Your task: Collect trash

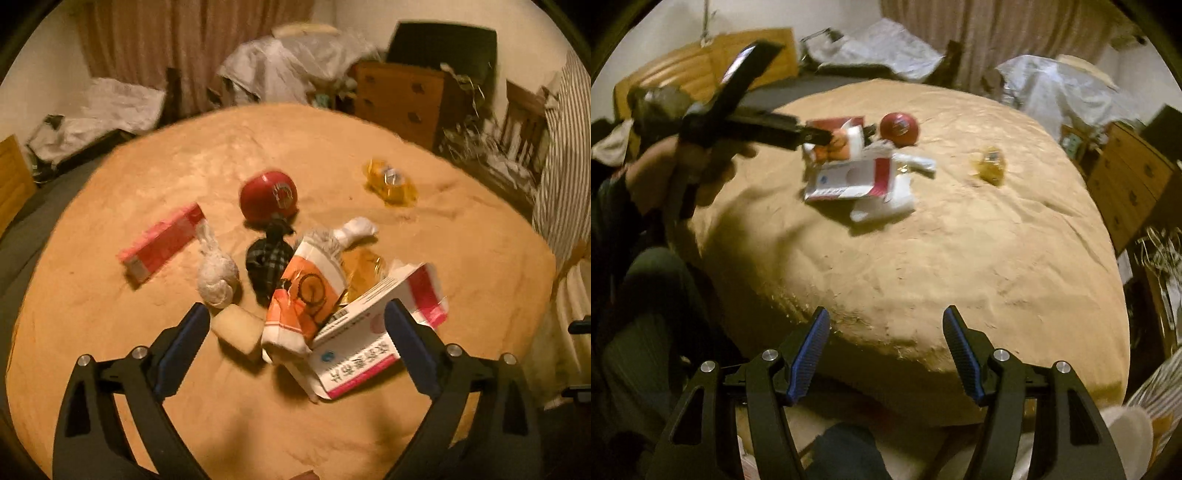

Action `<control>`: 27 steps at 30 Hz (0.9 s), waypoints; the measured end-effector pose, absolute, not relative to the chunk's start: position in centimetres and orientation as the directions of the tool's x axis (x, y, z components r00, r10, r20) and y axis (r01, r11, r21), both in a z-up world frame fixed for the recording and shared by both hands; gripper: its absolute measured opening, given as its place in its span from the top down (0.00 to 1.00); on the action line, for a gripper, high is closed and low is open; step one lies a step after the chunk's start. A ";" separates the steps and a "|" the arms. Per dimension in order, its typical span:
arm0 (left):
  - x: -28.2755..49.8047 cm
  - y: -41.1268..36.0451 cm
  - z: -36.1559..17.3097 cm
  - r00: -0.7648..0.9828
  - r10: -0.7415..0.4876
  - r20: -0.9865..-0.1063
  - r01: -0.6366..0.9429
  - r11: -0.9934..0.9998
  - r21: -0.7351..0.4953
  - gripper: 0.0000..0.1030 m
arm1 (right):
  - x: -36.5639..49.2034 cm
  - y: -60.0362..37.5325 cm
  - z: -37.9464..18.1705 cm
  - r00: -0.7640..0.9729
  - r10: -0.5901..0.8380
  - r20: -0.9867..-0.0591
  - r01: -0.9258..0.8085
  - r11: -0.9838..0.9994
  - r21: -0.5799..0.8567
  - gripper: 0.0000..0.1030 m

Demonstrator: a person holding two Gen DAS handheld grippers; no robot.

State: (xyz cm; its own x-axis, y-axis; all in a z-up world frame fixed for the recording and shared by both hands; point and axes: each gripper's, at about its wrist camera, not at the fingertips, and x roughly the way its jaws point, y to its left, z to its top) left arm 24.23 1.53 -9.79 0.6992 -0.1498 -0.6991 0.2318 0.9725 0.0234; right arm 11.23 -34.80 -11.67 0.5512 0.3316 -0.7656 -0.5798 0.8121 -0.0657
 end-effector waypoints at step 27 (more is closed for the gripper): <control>20.0 17.0 -13.9 0.574 -0.198 -0.795 0.088 0.980 -0.181 0.84 | 19.8 -18.9 -11.0 0.526 0.314 -0.791 -0.835 0.366 -0.411 0.29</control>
